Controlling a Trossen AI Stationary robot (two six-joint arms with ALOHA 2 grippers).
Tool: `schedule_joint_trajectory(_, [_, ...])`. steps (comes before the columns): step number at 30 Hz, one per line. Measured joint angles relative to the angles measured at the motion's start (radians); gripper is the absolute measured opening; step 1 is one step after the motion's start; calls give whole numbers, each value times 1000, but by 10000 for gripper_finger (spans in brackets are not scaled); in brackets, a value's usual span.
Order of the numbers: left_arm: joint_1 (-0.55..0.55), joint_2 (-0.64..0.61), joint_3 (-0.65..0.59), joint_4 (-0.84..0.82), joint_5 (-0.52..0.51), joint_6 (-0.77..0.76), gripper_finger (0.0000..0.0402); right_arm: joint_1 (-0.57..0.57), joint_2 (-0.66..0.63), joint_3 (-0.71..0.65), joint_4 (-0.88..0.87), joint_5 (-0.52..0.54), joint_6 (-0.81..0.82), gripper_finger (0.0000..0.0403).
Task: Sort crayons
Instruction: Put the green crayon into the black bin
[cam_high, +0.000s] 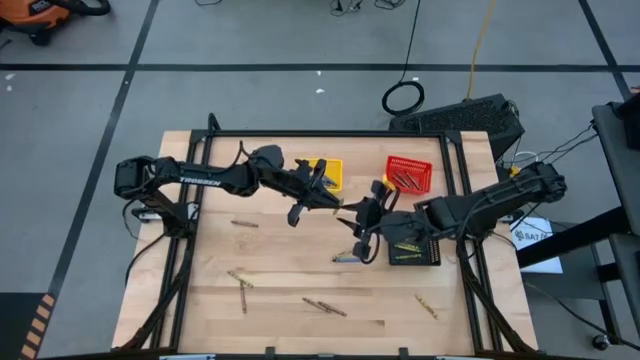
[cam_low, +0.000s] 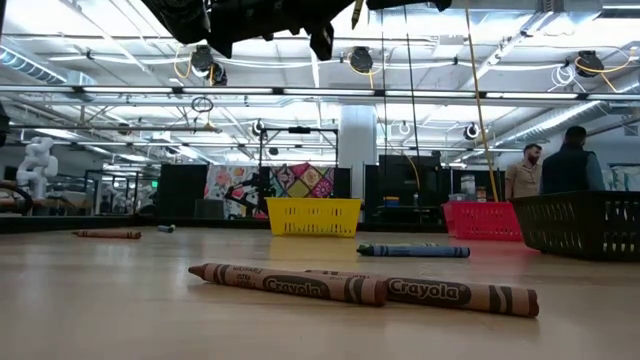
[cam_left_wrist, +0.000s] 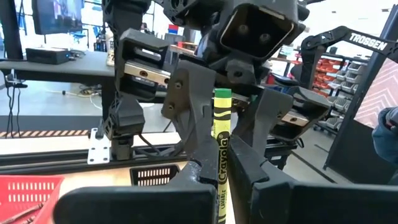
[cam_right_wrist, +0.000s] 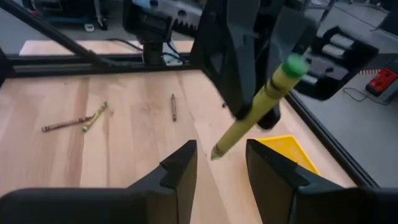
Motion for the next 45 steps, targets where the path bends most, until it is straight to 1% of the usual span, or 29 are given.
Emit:
schedule_joint_trajectory(4, [0,0,0,1,0,2,8,-7,1,0,42,-2,-28,125])
schedule_joint_trajectory(10, [0,0,0,4,-1,3,8,-14,3,0,47,-4,-45,125])
schedule_joint_trajectory(19, [-3,0,0,60,-5,-3,8,-29,3,0,92,-5,-54,125])
schedule_joint_trajectory(23, [-17,0,0,71,-32,-3,8,-37,3,0,100,-7,-70,125])
schedule_joint_trajectory(26, [-22,0,0,82,-33,3,8,-41,13,0,103,-7,-70,124])
schedule_joint_trajectory(28, [-21,0,0,82,-34,4,8,-41,20,0,103,-8,-70,115])
schedule_joint_trajectory(30, [-21,0,0,81,-35,4,8,-43,28,0,111,-7,-71,97])
schedule_joint_trajectory(35, [-22,0,0,76,-31,9,8,-45,40,0,111,-9,-66,22])
schedule_joint_trajectory(36, [-22,0,0,76,-29,10,8,-45,40,0,111,-21,-65,13])
schedule_joint_trajectory(39, [-22,0,0,75,-26,10,8,-47,39,0,111,-51,-62,12])
schedule_joint_trajectory(45, [-23,0,0,63,-26,7,8,-47,39,0,99,-54,-56,5])
